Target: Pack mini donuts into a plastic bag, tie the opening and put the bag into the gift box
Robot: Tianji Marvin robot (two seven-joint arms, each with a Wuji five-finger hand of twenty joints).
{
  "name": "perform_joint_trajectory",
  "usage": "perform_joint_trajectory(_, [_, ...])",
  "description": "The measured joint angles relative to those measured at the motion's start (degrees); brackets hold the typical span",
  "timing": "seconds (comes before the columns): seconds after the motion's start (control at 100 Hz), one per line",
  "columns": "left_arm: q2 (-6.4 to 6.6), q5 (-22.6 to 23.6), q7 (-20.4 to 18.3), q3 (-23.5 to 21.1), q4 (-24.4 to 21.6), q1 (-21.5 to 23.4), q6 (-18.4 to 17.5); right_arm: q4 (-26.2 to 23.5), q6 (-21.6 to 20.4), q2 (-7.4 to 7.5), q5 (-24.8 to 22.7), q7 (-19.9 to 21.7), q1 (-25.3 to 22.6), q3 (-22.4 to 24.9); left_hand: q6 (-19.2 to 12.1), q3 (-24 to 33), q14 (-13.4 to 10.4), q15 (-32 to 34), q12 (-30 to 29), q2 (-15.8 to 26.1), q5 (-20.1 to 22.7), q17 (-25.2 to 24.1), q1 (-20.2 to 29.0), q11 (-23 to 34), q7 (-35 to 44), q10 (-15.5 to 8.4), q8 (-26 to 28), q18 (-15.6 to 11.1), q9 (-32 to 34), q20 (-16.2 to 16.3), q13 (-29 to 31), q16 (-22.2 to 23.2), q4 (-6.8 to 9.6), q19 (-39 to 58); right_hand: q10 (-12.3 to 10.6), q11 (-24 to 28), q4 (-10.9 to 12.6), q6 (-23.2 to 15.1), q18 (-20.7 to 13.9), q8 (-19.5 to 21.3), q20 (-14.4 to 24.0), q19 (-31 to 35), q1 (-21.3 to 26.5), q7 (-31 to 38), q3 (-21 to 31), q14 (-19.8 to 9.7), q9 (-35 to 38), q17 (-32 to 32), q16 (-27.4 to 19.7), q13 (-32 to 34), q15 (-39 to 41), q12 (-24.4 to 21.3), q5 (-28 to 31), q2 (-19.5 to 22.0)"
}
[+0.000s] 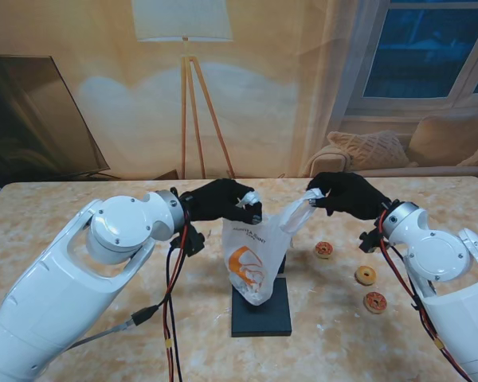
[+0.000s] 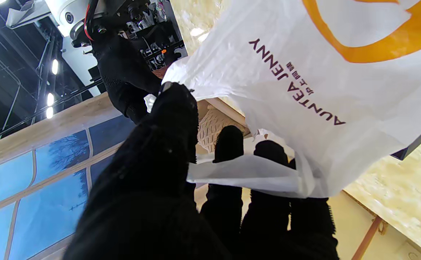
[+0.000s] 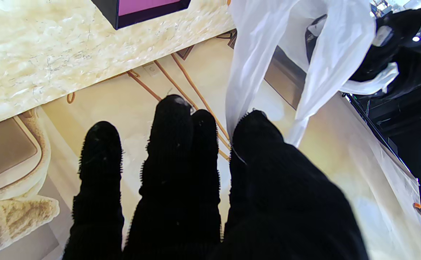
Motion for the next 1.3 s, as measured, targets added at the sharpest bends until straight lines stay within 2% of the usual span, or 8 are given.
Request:
perform_joint_trajectory(0.18, [0.58,1.16,-0.35,0.86,-0.21,-0.41,-1.34,0.73,-0.77,0.36,-0.39,0.86,0.49,-0.46,0.00,-0.90,-0.57,6.66,1.53,0.63,0.82,5.55,0.01,1.24,-0.80,-0.01,-2.25,-0.15,2.48,2.83,5.48,1.62,0.01,6.48,-0.74,-1.48,0.00,-0.30,0.00,0.45,-0.11,-0.28,0.00,-0.57,-0.11,0.12,0.86,-0.35,-0.66,-0.09,-0.98,-1.08,0.13,0.00])
perform_joint_trajectory(0.3, [0.57,1.00,-0.30,1.67,0.27,-1.07,-3.62,1.03,-1.01,0.46,-0.77,1.20,0.63,-0.61,0.08,-7.82,-0.77,-14.65,-21.63,3.01,0.84,-3.81,2.95,-10.36,-1.63,-0.85,-3.55,-0.58,-6.23,-3.57,-5.21,-12.46,0.82,-6.99,-0.74,-1.51,0.00,-0.32,0.00,0.52,-0.15,-0.65,0.00,-0.62,-0.12,0.12,0.85,-0.60,-0.68,-0.10,-1.02,-1.08,0.14,0.00])
perform_joint_trajectory(0.41, [0.53,1.38,-0.46,2.22,1.05,-1.80,-5.51,1.04,-1.39,0.51,-0.77,1.41,0.59,-0.61,0.18,-16.30,-4.20,-30.00,-30.68,5.92,0.85,-8.79,6.98,-15.78,-1.94,-2.23,-4.32,-0.50,-10.98,-12.59,-11.20,-24.51,2.24,-23.51,-0.74,-1.59,0.00,-0.33,0.00,0.54,-0.15,-0.71,0.00,-0.66,-0.12,0.12,0.85,-0.67,-0.68,-0.10,-1.12,-1.08,0.15,0.00])
perform_joint_trajectory(0.64, [0.38,4.47,0.49,2.21,1.35,-1.69,-9.28,1.03,-0.53,0.56,1.27,2.19,0.56,-0.77,0.42,-19.28,-5.53,-32.89,-33.90,8.49,0.77,-10.10,7.30,-16.90,-1.95,-2.27,-4.63,-1.87,-14.59,-15.11,-15.12,-25.31,2.56,-29.20,-0.74,-2.08,0.00,-0.33,0.97,0.54,-0.15,-0.71,0.00,-0.69,-0.12,0.12,0.85,-1.16,-0.69,-0.10,-1.12,-1.08,0.15,0.00])
perform_joint_trajectory(0.86, [0.74,13.47,0.73,3.03,3.04,-2.42,-17.89,1.01,-0.04,0.57,1.26,2.76,0.64,-0.91,0.66,-21.58,-3.01,-13.75,-15.93,11.84,0.70,-9.32,7.30,-7.10,-1.95,-0.05,-5.04,-1.86,-18.13,-6.93,-16.92,-3.61,1.90,-21.45,-0.75,-2.09,0.00,-0.33,1.07,0.54,-0.15,-0.71,0.00,-0.70,-0.12,0.12,0.85,-1.27,-0.69,-0.10,-1.12,-1.08,0.15,0.00])
perform_joint_trajectory(0.99, [1.00,14.67,1.16,3.00,3.19,-2.47,-18.69,1.04,-0.10,0.61,1.28,3.12,0.77,-0.88,0.87,-22.00,-2.60,5.96,-2.27,12.31,0.70,3.51,7.30,5.55,-1.95,0.62,-5.20,-1.97,-8.67,2.21,-1.51,4.81,1.89,0.18,-0.75,-2.09,0.00,-0.33,1.10,0.54,-0.16,-0.71,0.00,-0.70,-0.12,0.12,0.85,-1.36,-0.69,-0.10,-1.12,-1.08,0.15,0.00])
perform_joint_trajectory(1.23, [1.10,17.16,3.72,4.69,2.95,-2.66,-14.10,0.92,0.20,1.24,2.45,7.96,0.99,-0.65,6.52,-20.32,-4.43,23.20,-0.18,15.30,0.89,27.23,6.22,15.90,-1.95,-0.75,-2.17,-1.77,9.70,0.61,20.65,1.75,2.69,23.06,-0.16,-7.57,0.00,-1.00,1.26,-5.12,-0.16,-2.18,-2.39,-1.04,2.01,1.79,0.06,-3.65,-2.19,-3.59,-7.51,-1.45,0.59,-0.98])
perform_joint_trajectory(1.3, [0.74,15.08,4.64,5.29,2.95,-2.70,-9.88,0.70,0.16,1.88,5.30,14.49,1.00,-0.14,7.72,-19.54,-4.43,24.22,-1.63,16.00,0.89,30.82,6.16,16.72,-1.95,-0.51,-1.31,-1.06,11.93,-2.13,23.73,-0.83,3.22,25.63,2.83,-12.11,0.92,1.67,1.58,-10.29,-0.25,-5.21,-8.12,-9.03,3.09,4.07,-6.33,-7.40,-5.32,-9.76,-16.21,-9.14,-4.05,-0.68])
